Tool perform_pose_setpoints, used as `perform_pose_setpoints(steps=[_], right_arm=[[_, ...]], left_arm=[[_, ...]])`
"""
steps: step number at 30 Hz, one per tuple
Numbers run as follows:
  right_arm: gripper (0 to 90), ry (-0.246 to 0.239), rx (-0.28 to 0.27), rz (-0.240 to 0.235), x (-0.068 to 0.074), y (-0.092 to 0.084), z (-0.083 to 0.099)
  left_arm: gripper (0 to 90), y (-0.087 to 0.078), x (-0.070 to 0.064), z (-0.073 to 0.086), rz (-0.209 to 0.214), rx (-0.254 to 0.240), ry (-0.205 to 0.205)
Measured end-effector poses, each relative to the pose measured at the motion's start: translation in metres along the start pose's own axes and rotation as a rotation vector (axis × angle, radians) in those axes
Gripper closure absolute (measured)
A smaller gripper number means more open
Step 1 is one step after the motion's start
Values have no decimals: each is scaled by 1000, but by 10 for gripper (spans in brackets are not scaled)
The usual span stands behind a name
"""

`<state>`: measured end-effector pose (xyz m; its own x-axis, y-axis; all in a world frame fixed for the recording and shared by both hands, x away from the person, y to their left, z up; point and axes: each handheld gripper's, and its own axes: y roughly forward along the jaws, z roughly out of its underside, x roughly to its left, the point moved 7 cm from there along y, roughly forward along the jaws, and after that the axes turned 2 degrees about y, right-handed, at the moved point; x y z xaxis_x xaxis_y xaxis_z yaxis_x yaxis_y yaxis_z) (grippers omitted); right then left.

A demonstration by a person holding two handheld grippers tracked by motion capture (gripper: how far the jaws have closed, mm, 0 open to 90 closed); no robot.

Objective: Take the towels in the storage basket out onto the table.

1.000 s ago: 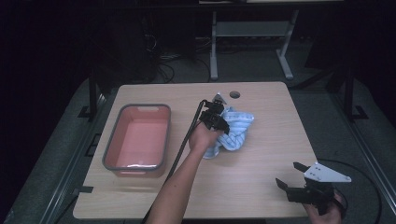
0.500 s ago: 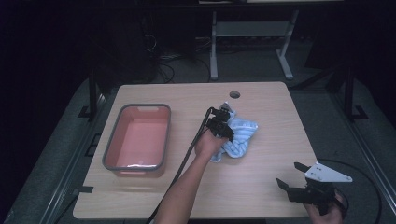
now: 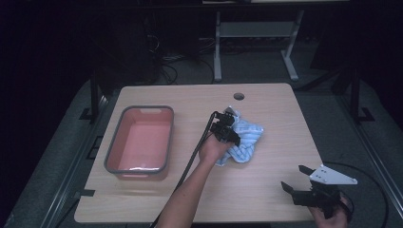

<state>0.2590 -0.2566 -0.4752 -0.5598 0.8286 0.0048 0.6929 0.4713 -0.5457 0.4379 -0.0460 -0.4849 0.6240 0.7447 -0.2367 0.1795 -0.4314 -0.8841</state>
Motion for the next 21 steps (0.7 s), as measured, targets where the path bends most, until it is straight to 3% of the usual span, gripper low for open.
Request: perform_pose_setpoints(steps=[10,15,17,21], right_arm=[[141,7,3,11,-1,0,1],[140,14,1,12,-2,-1,1],[140,13,2,9,-1,0,1],[140,11,1,10,-1,0,1]], left_arm=[[394,-7,-4,2,27,-4,4],[364,-17,-4,2,34,-28,2],[327,-23,-5,1,45,-59,-26],[318,-28,-7,2,54,-69,-13]])
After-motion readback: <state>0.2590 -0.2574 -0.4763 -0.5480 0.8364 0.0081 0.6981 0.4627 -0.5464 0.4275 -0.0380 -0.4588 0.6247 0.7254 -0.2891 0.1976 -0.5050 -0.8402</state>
